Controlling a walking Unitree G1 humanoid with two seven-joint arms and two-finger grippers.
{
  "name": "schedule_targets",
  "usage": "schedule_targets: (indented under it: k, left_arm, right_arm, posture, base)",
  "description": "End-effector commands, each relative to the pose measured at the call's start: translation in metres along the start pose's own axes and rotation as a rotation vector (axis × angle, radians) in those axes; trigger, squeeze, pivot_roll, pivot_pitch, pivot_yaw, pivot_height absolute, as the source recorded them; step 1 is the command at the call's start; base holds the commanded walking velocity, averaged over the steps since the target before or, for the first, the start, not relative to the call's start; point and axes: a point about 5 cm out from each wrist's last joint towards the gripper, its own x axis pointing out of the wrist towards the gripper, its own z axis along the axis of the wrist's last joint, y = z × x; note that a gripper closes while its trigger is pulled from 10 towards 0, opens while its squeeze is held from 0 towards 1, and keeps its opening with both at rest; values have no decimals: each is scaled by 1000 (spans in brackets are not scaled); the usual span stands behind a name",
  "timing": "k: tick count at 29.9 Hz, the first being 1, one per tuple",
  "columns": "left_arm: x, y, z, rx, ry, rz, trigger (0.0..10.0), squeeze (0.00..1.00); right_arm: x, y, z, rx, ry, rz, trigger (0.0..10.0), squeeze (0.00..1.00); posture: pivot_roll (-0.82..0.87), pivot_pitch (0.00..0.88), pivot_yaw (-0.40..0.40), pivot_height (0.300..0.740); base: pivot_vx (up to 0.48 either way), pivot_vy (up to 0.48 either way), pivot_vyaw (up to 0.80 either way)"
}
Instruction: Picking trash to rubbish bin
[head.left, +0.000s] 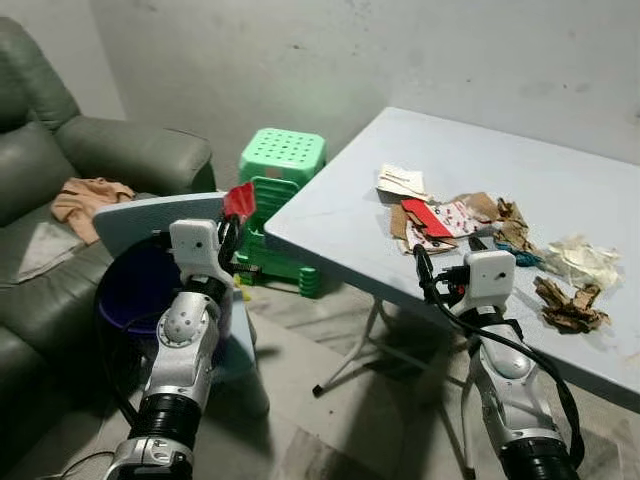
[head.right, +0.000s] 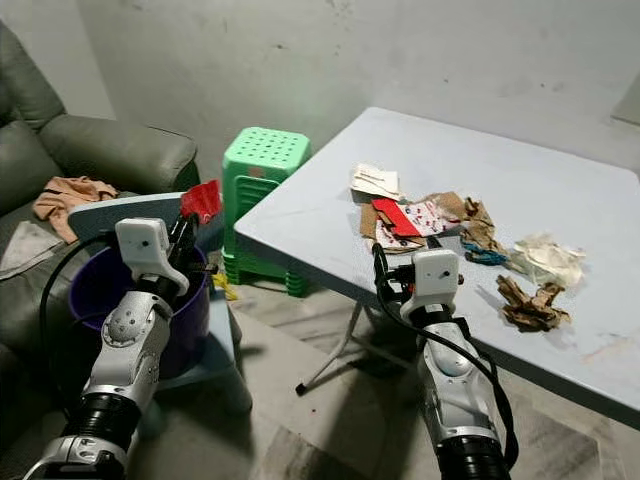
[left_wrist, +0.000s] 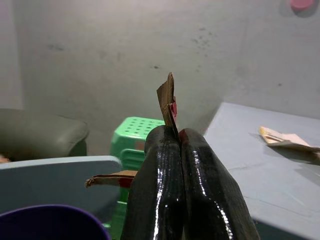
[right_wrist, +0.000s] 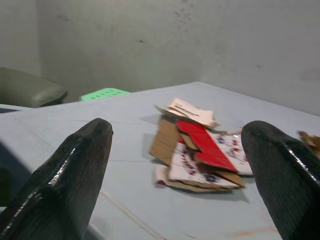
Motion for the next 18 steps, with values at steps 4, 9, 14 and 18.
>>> schedule_targets:
  k: [4, 9, 14, 18]
  left_arm:
    - [2, -2, 3, 0, -6, -5, 10000, 0]
    - [2, -1, 3, 6, -3, 1, 10000, 0]
    - [0, -2, 3, 5, -1, 7, 10000, 0]
    - [-1, -3, 1, 0, 8, 7, 10000, 0]
  right_arm:
    - [1, -3, 2, -13, 0, -2, 10000, 0]
    - [1, -3, 2, -14, 2, 3, 10000, 0]
    - [0, -3, 2, -16, 3, 10, 10000, 0]
    - [0, -3, 2, -16, 7, 13, 10000, 0]
  posture:
    - [45, 0, -51, 740]
    - [45, 0, -52, 740]
    - [47, 0, -58, 740]
    - [48, 0, -62, 740]
  base:
    - [0, 0, 800]
    - [0, 0, 800]
    - [0, 0, 800]
    - [0, 0, 800]
